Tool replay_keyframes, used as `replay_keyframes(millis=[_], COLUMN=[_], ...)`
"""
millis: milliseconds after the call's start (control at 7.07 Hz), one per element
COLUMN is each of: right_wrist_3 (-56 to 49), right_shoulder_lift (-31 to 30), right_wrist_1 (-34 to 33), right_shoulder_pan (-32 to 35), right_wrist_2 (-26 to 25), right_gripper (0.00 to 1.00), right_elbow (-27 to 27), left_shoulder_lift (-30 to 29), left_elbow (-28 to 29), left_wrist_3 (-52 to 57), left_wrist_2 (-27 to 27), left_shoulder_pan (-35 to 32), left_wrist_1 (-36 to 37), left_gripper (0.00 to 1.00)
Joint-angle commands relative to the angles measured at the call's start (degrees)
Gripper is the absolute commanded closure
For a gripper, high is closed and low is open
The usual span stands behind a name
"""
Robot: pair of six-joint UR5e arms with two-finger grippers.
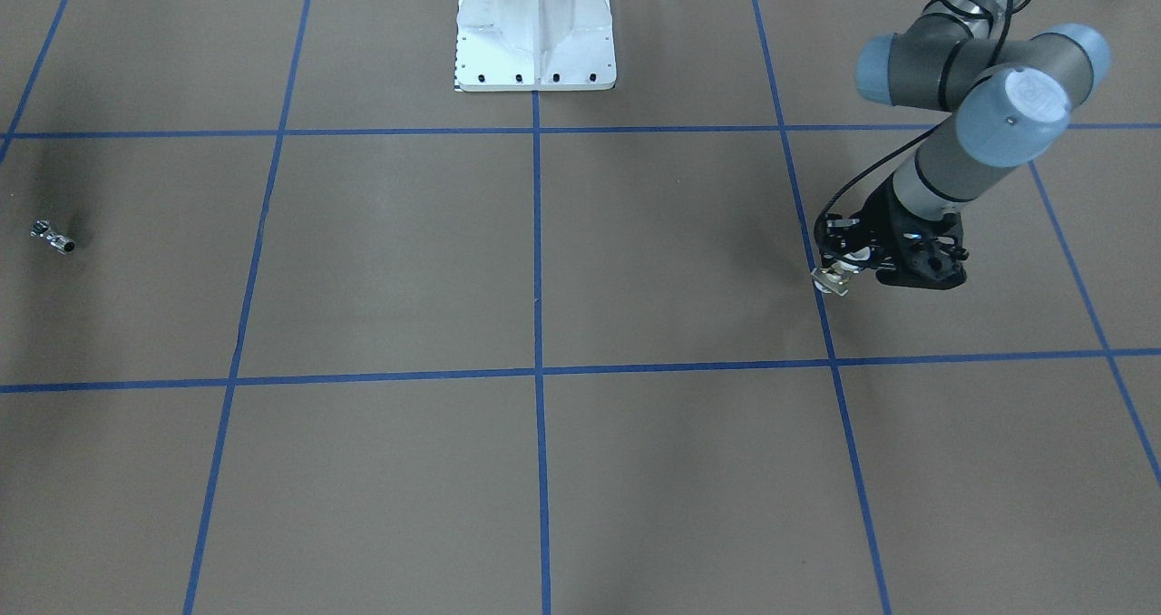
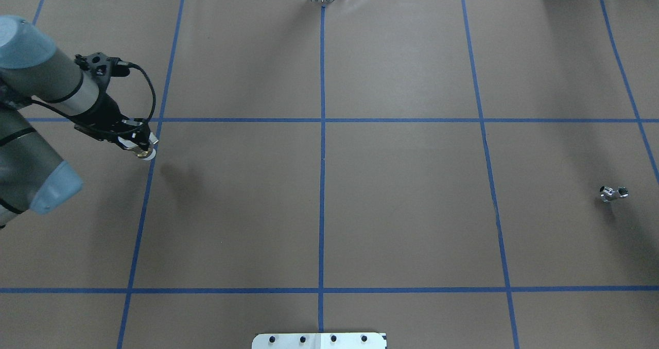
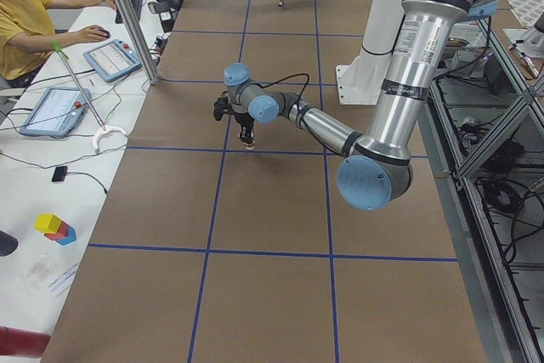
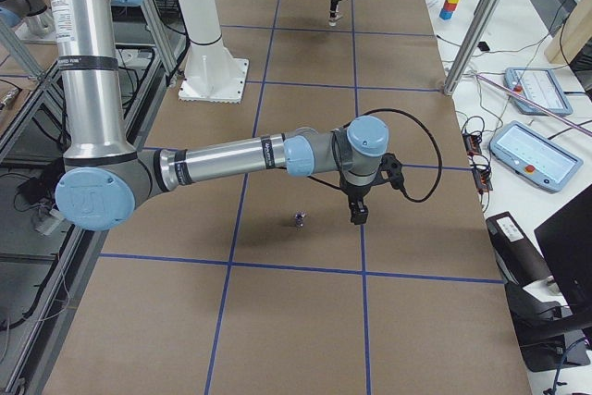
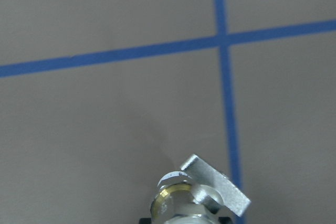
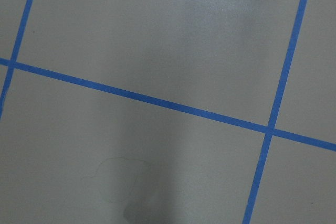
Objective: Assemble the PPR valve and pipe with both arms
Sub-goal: 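Lift the valve with the left gripper and carry it to table center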
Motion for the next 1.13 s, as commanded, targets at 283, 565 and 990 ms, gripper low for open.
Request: replay_keyframes(millis=[283,565,990], right_wrist_3=[0.0,0.0,0.0], right_shoulder_lift=[0.0,-0.1,-0.1], right_wrist_1=[0.0,0.0,0.0], right_shoulder_pan=[-0.2,-0.2,-0.1], right_wrist_2=[0.0,0.0,0.0], right_gripper=[0.0,0.0,0.0], right_elbow=[-0.2,-0.2,-0.4], left_shoulder_lift=[-20.4,-30.1,-35.1], left_elbow=[8.5,18.6,23.6], left_wrist_3=[-25.8,-29.2,-31.5], left_wrist_2=[7.2,7.8,8.7], left_shoulder_pan=[12.8,13.8,15.6], left_wrist_1=[1.1,1.1,0.9], left_gripper=[1.0,1.0,1.0])
